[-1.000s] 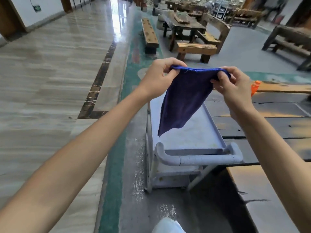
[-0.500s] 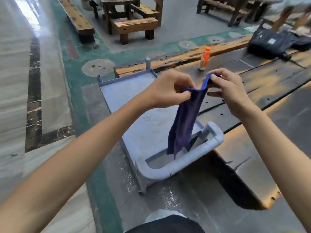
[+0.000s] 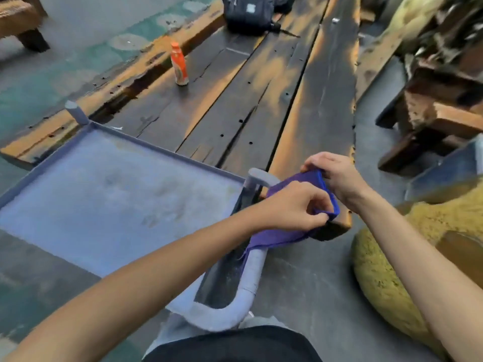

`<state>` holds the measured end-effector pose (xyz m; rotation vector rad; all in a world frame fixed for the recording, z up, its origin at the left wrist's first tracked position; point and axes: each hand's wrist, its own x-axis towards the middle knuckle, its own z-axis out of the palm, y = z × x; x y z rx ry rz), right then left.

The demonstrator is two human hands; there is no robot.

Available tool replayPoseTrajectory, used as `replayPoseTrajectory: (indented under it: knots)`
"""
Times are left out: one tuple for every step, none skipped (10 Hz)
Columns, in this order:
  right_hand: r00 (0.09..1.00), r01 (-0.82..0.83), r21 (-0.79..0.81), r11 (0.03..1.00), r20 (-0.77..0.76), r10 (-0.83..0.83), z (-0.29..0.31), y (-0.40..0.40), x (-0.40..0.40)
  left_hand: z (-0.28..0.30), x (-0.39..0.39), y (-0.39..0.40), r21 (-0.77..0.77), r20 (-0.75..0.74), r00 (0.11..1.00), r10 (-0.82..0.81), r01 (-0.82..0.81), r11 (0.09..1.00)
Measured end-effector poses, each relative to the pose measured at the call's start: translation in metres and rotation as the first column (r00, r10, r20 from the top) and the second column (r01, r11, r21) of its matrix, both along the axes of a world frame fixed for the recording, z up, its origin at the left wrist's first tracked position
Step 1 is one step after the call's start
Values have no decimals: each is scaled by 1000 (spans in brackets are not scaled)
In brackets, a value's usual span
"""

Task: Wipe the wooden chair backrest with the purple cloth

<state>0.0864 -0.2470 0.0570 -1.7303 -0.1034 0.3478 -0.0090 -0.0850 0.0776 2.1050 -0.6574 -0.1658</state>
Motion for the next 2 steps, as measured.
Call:
replayPoseTrajectory:
  knots:
    - [960, 246, -57, 968, -123, -252, -31, -22, -18, -28, 8, -15, 32, -73, 992, -106, 109, 994]
    - [841, 490, -46, 870, -235, -487, -64, -35, -59, -56, -1, -18, 150, -172, 949, -263, 289, 946]
